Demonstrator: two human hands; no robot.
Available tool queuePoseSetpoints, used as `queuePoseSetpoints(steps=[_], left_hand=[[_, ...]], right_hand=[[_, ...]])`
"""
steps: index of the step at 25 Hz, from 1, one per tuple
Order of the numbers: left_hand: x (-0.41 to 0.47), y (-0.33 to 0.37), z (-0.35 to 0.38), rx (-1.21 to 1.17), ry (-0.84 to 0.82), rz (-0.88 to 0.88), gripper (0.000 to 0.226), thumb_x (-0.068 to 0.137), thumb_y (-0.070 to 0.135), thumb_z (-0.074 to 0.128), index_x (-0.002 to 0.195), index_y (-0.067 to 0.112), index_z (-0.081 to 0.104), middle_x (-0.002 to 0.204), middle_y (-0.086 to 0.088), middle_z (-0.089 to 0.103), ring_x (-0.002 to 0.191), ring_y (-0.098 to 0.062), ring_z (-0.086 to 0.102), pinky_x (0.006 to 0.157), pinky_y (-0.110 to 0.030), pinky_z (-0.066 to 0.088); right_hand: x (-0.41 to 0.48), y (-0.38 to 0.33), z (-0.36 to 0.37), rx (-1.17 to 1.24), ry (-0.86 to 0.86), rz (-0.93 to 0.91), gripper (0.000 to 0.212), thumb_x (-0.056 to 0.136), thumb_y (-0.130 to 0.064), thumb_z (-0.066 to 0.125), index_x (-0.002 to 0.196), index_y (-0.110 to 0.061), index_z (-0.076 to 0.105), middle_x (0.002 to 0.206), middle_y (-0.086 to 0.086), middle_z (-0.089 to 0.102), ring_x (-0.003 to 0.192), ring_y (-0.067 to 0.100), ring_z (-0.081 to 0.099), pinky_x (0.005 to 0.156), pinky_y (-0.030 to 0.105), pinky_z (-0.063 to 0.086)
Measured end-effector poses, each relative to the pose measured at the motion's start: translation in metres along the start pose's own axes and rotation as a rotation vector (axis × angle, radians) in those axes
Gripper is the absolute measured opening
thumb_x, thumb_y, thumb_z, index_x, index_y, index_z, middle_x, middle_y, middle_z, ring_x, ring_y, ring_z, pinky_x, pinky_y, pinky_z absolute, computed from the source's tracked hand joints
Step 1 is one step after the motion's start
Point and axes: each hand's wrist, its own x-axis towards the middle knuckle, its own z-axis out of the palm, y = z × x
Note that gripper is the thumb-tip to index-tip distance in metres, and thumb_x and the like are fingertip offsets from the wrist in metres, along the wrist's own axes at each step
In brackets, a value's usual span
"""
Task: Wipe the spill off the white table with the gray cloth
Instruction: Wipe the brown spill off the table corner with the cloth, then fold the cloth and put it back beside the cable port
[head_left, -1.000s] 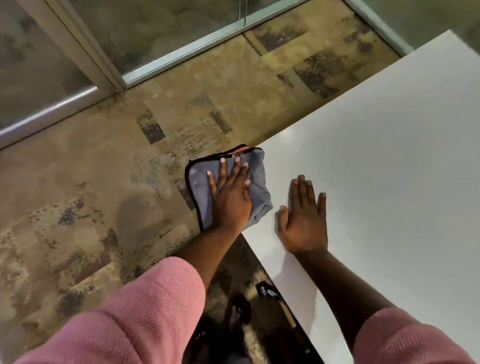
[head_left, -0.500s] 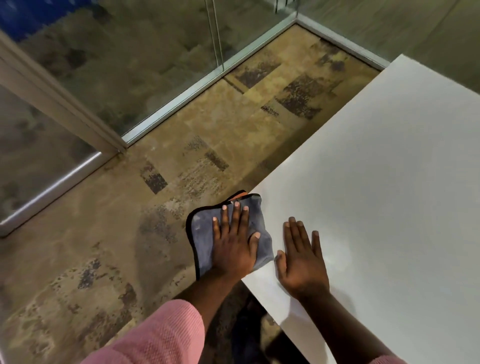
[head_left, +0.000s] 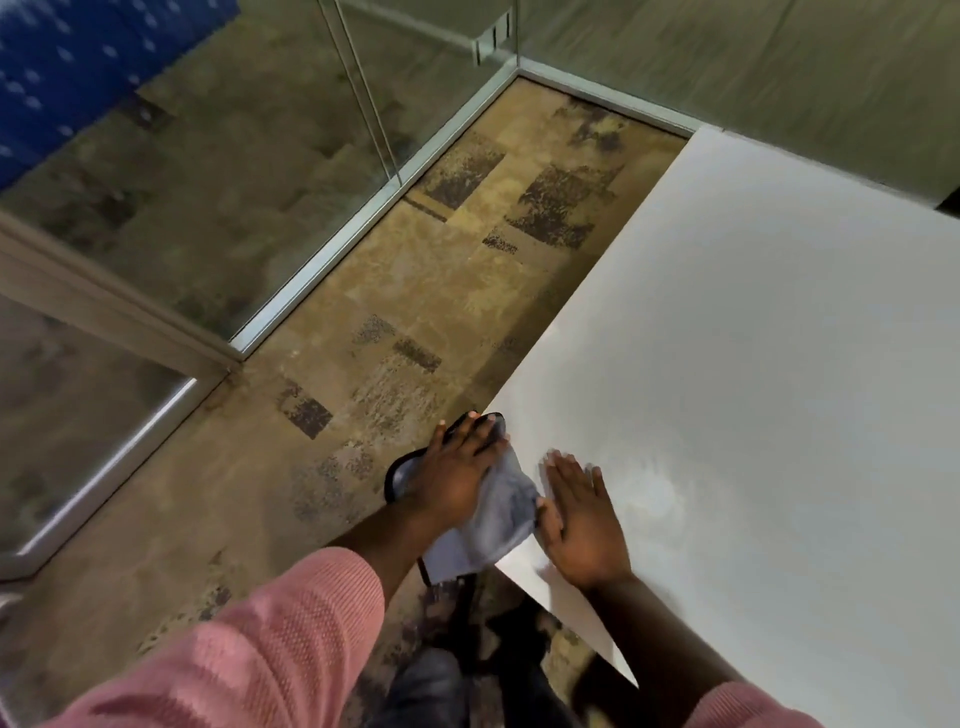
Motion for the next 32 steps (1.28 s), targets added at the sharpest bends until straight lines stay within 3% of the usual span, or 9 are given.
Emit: queuePoseSetpoints(steps=[5, 7, 10, 14, 18, 21, 23, 26, 32], left_hand=[[0.025, -0.01, -0.025, 0.145, -0.087, 0.217, 0.067, 0.101, 0.016, 0.048, 0.162, 0.027, 0.023, 0.173, -0.002, 0.01, 0.16, -0.023, 0.003, 0.127, -0.049, 0.001], [0.031, -0.012, -0.031, 0.213, -0.095, 0.254, 0.065, 0.101, 0.019, 0.048, 0.161, 0.023, 0.024, 0.17, -0.004, 0.02, 0.158, -0.025, 0.01, 0.127, -0.051, 0.005], [0.038, -0.013, -0.039, 0.373, -0.079, 0.305, 0.064, 0.098, 0.029, 0.057, 0.156, 0.018, 0.034, 0.156, -0.007, 0.042, 0.148, -0.029, 0.032, 0.125, -0.052, 0.016], [0.039, -0.024, -0.046, 0.423, -0.07, 0.354, 0.035, 0.096, 0.026, 0.058, 0.129, 0.018, 0.059, 0.134, -0.005, 0.059, 0.133, -0.027, 0.046, 0.123, -0.049, 0.019], [0.034, -0.032, -0.052, 0.364, -0.066, 0.365, 0.028, 0.097, 0.028, 0.057, 0.123, 0.02, 0.065, 0.13, -0.004, 0.063, 0.133, -0.025, 0.049, 0.125, -0.05, 0.014], [0.03, -0.035, -0.066, 0.236, -0.057, 0.372, 0.027, 0.096, 0.036, 0.06, 0.119, 0.025, 0.069, 0.123, -0.001, 0.069, 0.13, -0.021, 0.052, 0.126, -0.049, 0.01], [0.027, -0.036, -0.076, 0.109, -0.016, 0.409, 0.027, 0.092, 0.041, 0.065, 0.116, 0.029, 0.071, 0.117, 0.001, 0.072, 0.126, -0.018, 0.054, 0.126, -0.048, 0.008], [0.02, -0.029, -0.091, -0.058, 0.106, 0.494, 0.025, 0.089, 0.041, 0.071, 0.111, 0.029, 0.069, 0.106, 0.002, 0.073, 0.119, -0.016, 0.059, 0.127, -0.045, 0.004], [0.008, 0.019, -0.13, -0.18, 0.298, 0.646, 0.015, 0.093, 0.032, 0.067, 0.107, 0.031, 0.074, 0.102, 0.009, 0.074, 0.112, -0.011, 0.062, 0.129, -0.044, 0.0]], right_hand=[[-0.022, -0.041, 0.013, 0.113, 0.007, 0.214, 0.041, 0.105, -0.026, 0.052, 0.142, -0.011, 0.06, 0.144, 0.013, 0.062, 0.134, 0.034, 0.056, 0.122, 0.047, 0.032], [-0.022, -0.056, 0.015, 0.146, 0.085, 0.263, 0.031, 0.104, -0.03, 0.057, 0.13, -0.016, 0.066, 0.124, 0.009, 0.07, 0.111, 0.033, 0.064, 0.101, 0.043, 0.047], [-0.015, -0.077, 0.017, 0.18, 0.194, 0.358, 0.017, 0.101, -0.03, 0.063, 0.115, -0.023, 0.067, 0.104, 0.001, 0.072, 0.089, 0.024, 0.064, 0.075, 0.033, 0.047], [-0.01, -0.091, 0.016, 0.179, 0.185, 0.624, 0.02, 0.096, -0.025, 0.055, 0.109, -0.028, 0.069, 0.104, -0.002, 0.075, 0.089, 0.025, 0.068, 0.077, 0.037, 0.055], [-0.013, -0.1, 0.011, 0.09, 0.224, 0.65, 0.016, 0.095, -0.021, 0.058, 0.1, -0.025, 0.073, 0.096, -0.001, 0.077, 0.081, 0.025, 0.068, 0.07, 0.035, 0.054], [-0.021, -0.105, -0.002, 0.081, 0.289, 0.696, 0.015, 0.094, -0.02, 0.061, 0.104, -0.024, 0.071, 0.089, 0.0, 0.077, 0.083, 0.028, 0.068, 0.073, 0.038, 0.056], [-0.028, -0.109, -0.013, 0.075, 0.347, 0.729, 0.012, 0.095, -0.021, 0.062, 0.104, -0.026, 0.068, 0.086, -0.001, 0.075, 0.088, 0.027, 0.066, 0.091, 0.039, 0.051], [-0.041, -0.109, -0.034, 0.042, 0.463, 0.704, 0.012, 0.097, -0.023, 0.061, 0.103, -0.029, 0.068, 0.092, -0.006, 0.075, 0.091, 0.016, 0.069, 0.117, 0.036, 0.03], [-0.071, -0.105, -0.086, -0.091, 0.76, 0.658, 0.018, 0.097, -0.026, 0.057, 0.103, -0.023, 0.074, 0.099, -0.006, 0.077, 0.103, 0.012, 0.069, 0.123, 0.038, 0.021]])
